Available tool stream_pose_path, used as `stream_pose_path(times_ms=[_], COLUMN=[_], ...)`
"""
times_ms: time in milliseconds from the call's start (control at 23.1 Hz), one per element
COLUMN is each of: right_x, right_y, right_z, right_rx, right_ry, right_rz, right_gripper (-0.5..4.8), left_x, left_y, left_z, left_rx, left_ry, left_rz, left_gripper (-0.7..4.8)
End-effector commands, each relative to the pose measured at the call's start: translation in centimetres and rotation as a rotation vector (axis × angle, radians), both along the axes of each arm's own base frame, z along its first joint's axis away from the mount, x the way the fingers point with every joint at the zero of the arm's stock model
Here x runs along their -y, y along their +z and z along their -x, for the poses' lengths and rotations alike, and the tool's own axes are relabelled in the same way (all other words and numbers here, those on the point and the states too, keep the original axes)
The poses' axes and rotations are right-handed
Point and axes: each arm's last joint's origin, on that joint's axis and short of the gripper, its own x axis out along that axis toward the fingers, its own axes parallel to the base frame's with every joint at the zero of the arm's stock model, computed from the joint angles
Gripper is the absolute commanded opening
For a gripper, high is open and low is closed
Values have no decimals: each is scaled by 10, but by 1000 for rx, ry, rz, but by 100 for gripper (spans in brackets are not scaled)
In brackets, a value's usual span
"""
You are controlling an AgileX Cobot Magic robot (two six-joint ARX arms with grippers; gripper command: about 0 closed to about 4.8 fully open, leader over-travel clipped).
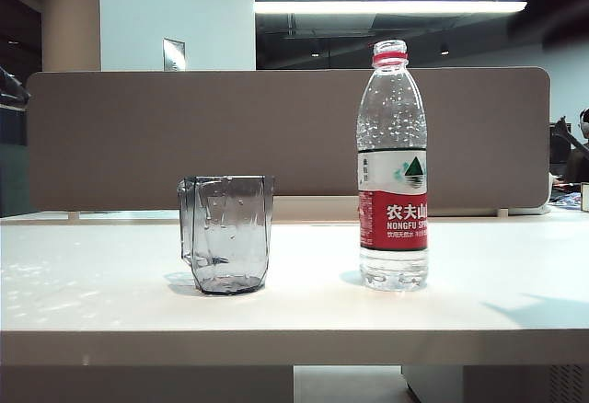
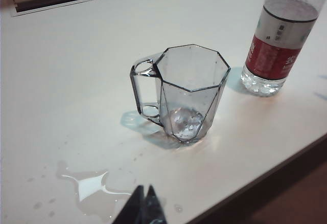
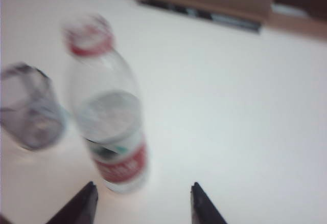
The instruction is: Pick up the mineral water bottle on the table and pour water into the mug until it's half full.
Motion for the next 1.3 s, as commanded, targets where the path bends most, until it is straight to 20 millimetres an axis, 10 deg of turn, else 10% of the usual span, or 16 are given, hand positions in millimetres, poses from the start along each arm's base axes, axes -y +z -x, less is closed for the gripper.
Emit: stream_pose_path(times_ms=[43,477,737,1300], right_x=[8,26,13,-40], right_y=[-9,-61,-99,-117], right_z=[-27,-63,-27,44], right_rx=[-1,-315,-281,98], right_ry=[-190,-265,-207,-207], right_rz=[75,-118,-175,4], right_gripper=[252,199,199,203], left_x=[0,0,0,0], left_y=[2,2,2,2], left_z=[0,0,0,0], left_rx=[13,14,13,13], left_ry=[0,2,0,2], left_rz=[7,7,7,6], left_gripper=[-5,-5,-5,-5])
